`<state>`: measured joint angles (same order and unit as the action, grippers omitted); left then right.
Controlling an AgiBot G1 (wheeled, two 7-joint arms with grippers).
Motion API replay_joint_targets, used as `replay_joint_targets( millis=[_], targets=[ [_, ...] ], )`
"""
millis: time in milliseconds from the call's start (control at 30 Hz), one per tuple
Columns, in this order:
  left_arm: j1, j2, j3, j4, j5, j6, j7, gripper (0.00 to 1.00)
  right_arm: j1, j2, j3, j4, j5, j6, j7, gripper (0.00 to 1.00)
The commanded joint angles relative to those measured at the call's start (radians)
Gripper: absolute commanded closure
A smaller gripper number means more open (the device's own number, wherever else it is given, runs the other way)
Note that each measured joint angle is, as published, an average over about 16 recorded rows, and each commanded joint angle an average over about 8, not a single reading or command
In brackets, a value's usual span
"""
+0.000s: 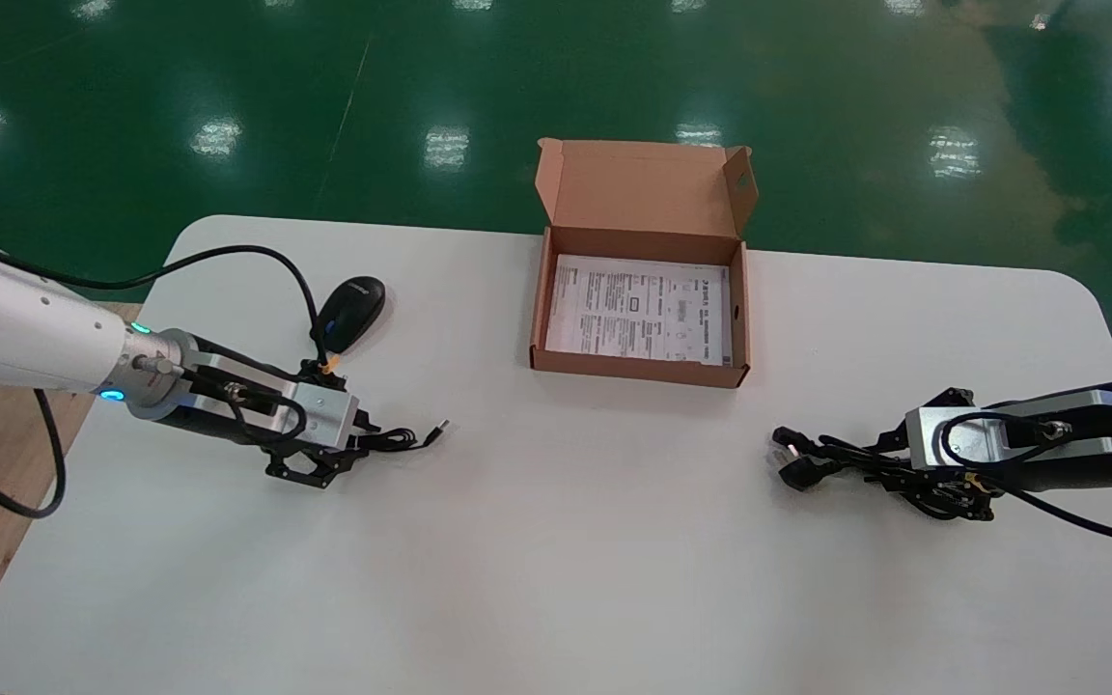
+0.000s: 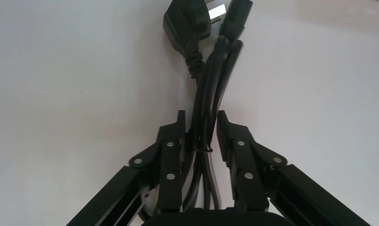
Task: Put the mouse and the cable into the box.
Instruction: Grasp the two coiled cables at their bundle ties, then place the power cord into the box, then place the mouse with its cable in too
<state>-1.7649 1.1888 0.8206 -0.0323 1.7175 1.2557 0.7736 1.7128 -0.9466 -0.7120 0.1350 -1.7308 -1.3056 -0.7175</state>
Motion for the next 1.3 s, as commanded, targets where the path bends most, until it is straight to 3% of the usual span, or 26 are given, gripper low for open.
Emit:
replay_joint_targets(
  millis=[33,433,667,900,1100,1300],
  targets=[
    [0.000,0.000,0.000,0.000,0.000,0.000,0.000,1.00,0.000,0.000,0.000,0.000,0.000,0.000,0.000,1.00],
    [-0.019,-0.011,-0.007,-0.006,-0.010,0.012,0.003,1.00,0.009,0.002,0.002,0.008,0.004,-0.006,-0.002,1.00],
    [-0.121,-0.111,-0.084,-0.032,-0.118,0.040,0.022,1.00,0.097,-0.007,0.020,0.066,0.023,0.000,0.005,1.00],
    [-0.237,-0.197,-0.195,-0.104,-0.270,0.021,0.081,1.00,0.162,-0.128,0.029,0.120,0.018,0.167,0.005,1.00],
    [-0.327,-0.194,-0.237,-0.177,-0.324,-0.006,0.128,1.00,0.145,-0.286,0.026,0.087,0.009,0.331,-0.051,1.00],
    [-0.395,-0.173,-0.240,-0.225,-0.324,-0.003,0.161,1.00,0.115,-0.392,0.019,0.036,0.008,0.415,-0.118,1.00]
  ],
)
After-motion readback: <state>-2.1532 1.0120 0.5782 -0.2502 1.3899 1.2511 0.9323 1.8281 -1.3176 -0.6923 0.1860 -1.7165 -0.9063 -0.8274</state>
